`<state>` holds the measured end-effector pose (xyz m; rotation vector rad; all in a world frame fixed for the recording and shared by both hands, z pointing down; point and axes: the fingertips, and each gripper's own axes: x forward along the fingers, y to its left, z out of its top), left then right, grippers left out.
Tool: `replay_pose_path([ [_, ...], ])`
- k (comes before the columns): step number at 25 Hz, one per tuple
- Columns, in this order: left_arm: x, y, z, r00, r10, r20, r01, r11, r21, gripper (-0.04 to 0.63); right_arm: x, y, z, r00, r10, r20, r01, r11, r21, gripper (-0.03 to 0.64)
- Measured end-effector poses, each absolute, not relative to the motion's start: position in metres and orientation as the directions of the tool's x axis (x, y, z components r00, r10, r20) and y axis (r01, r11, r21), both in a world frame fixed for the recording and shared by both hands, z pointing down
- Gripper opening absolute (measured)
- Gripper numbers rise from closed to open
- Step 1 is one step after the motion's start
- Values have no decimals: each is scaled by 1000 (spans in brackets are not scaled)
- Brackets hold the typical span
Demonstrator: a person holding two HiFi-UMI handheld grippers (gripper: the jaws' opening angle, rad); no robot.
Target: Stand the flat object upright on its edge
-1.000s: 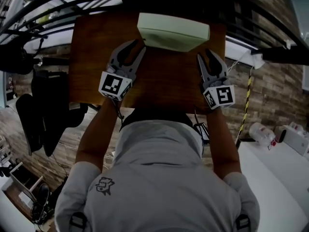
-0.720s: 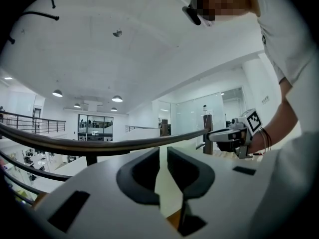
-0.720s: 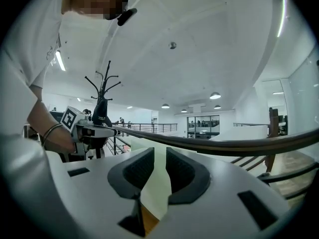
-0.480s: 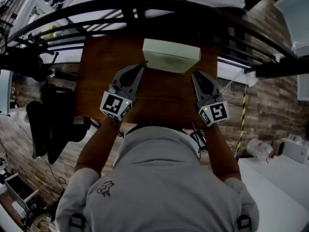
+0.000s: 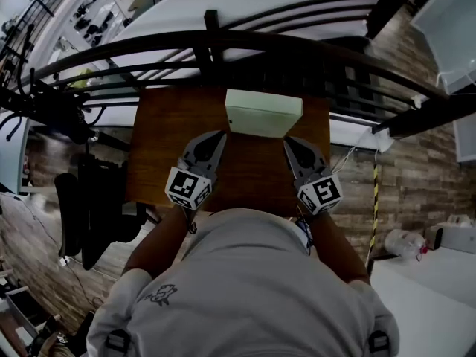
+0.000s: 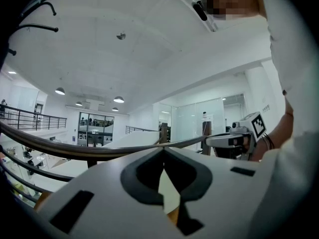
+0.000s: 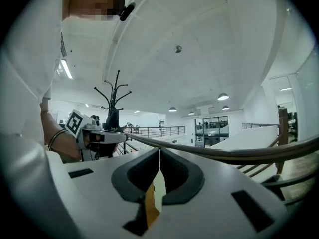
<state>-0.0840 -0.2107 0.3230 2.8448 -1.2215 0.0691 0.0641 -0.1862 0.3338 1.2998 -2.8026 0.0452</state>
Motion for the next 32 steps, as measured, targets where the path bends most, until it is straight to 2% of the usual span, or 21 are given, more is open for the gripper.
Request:
replay_pose_path([
  [7, -95, -209, 322, 710, -703, 47, -704, -709, 28, 12, 59, -181, 319, -607, -794, 23, -794, 608, 10, 35],
  [17, -81, -177, 322, 767, -641, 39, -642, -765, 52, 12, 57, -154, 323, -600, -798, 52, -799, 601, 5, 34],
  [32, -27, -67, 311, 708, -705, 33, -706, -706, 61, 12, 115, -64, 325, -680, -730, 67, -732, 682, -1, 34],
])
